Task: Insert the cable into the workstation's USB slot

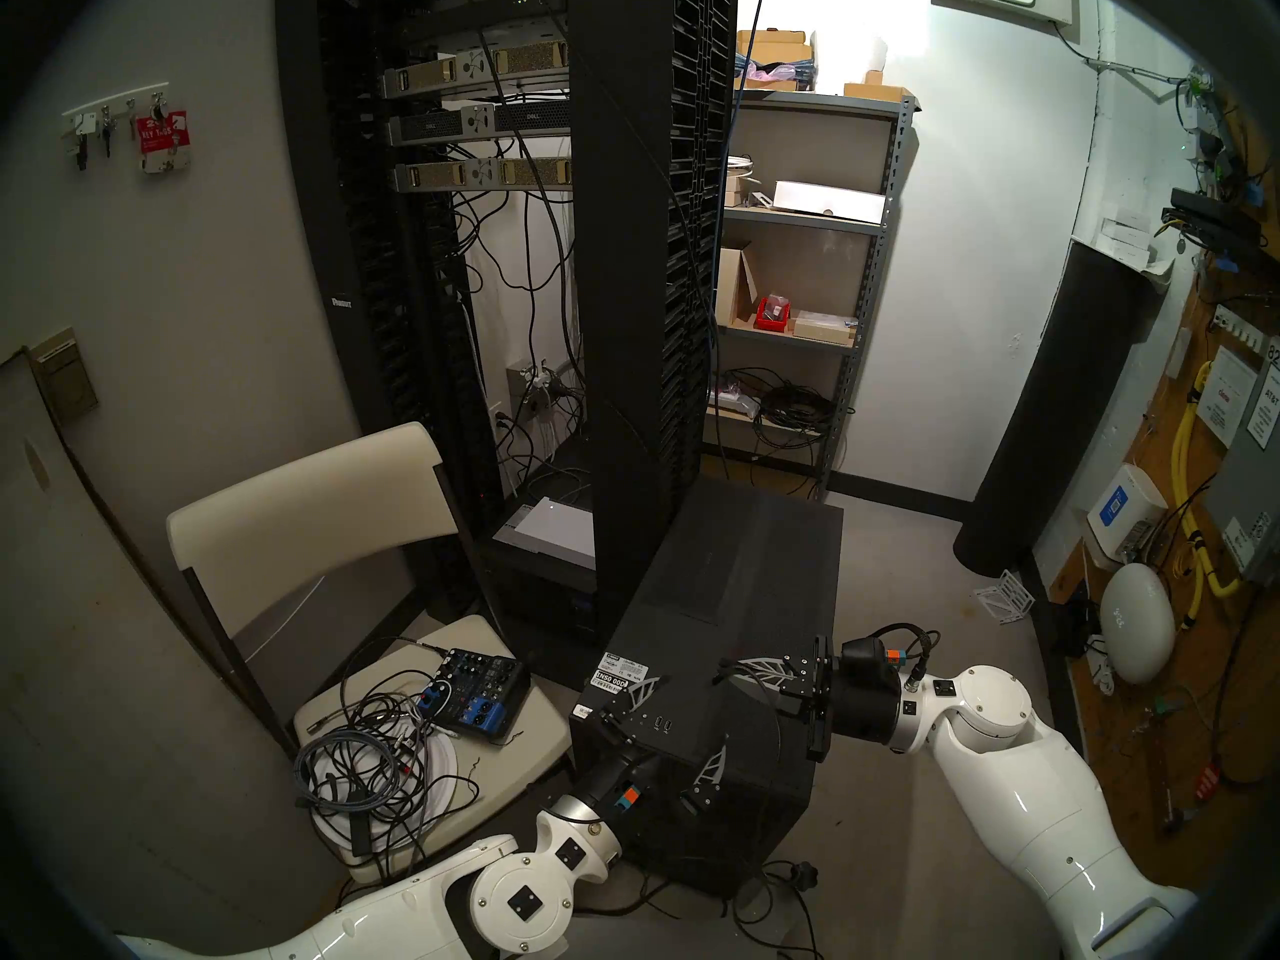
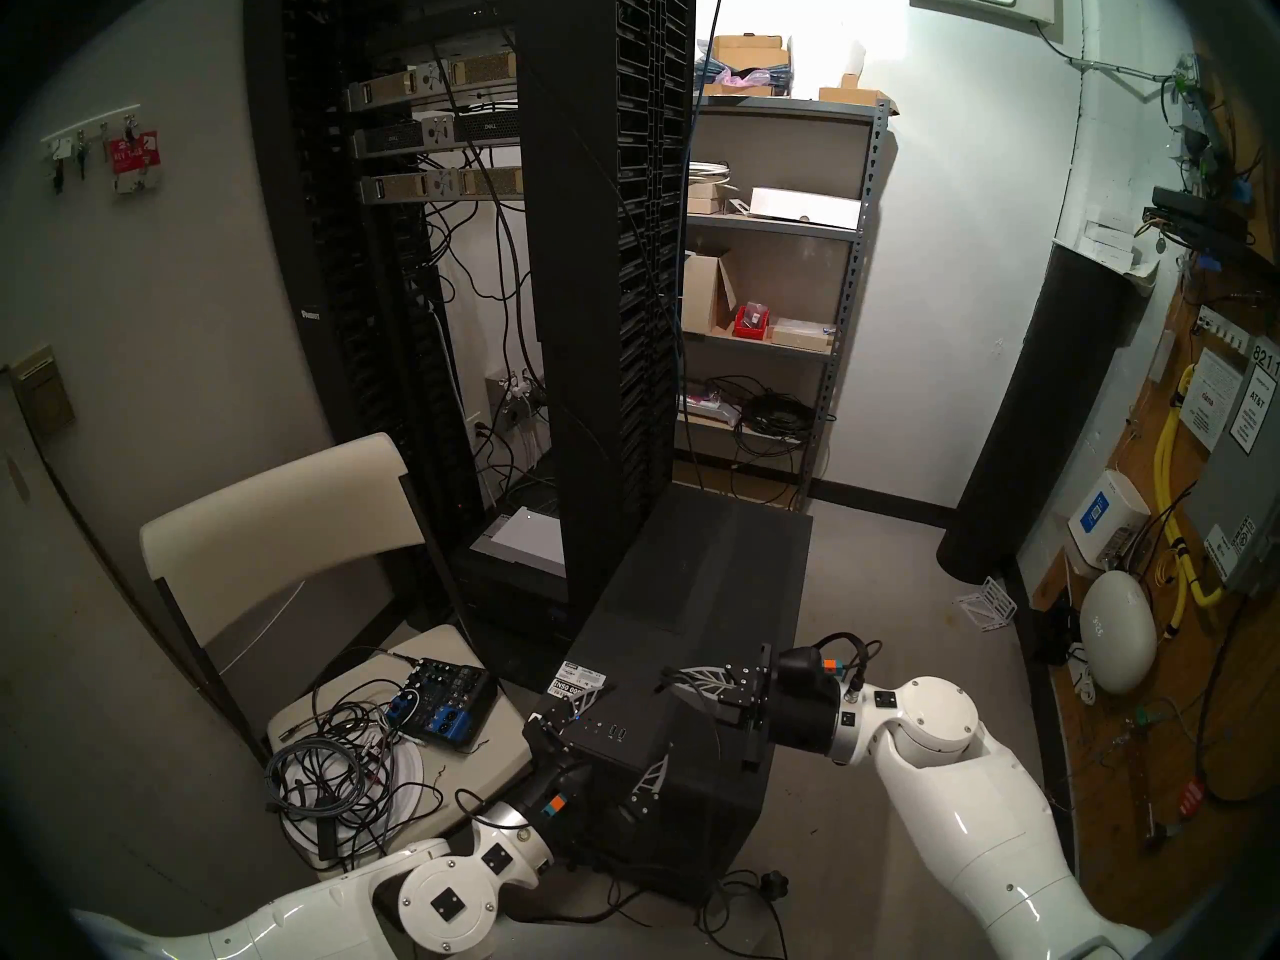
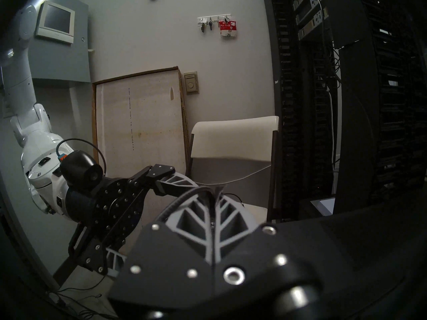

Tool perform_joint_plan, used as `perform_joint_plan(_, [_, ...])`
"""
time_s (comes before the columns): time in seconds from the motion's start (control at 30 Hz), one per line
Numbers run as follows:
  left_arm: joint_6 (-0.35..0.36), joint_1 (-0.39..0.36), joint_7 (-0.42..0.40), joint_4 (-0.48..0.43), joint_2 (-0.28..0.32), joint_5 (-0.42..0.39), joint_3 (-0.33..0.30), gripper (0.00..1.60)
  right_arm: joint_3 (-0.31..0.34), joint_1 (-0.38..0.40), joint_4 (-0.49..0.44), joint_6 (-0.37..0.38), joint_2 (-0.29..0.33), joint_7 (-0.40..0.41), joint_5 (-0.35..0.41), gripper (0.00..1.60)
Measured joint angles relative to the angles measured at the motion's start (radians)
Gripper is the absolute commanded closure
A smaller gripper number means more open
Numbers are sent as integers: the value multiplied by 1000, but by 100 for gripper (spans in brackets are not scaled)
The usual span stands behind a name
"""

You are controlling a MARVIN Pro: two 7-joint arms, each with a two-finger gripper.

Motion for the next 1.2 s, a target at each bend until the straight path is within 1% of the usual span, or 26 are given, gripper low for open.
perform_joint_plan(0.13, [-8,26,41,-31,35,-29,-47,0,-14,15,20,5,0,1,-30,160])
perform_joint_plan(0.2, [-11,33,52,-43,45,-36,-60,0,-17,18,24,6,-1,1,-37,160])
perform_joint_plan(0.4, [-28,74,104,-112,105,-82,-133,0,-26,36,41,0,-6,-2,-67,160])
perform_joint_plan(0.5, [-35,93,119,-130,124,-103,-151,0,-30,44,53,-8,-10,-3,-81,160])
perform_joint_plan(0.77, [-45,129,154,-141,138,-123,-157,0,-59,70,96,-40,-23,-11,-138,160])
perform_joint_plan(1.03, [-44,137,181,-141,126,-96,-149,0,-80,84,107,-71,-38,-34,-186,160])
perform_joint_plan(1.2, [-43,133,193,-142,119,-81,-147,0,-99,100,120,-103,-47,-44,-229,160])
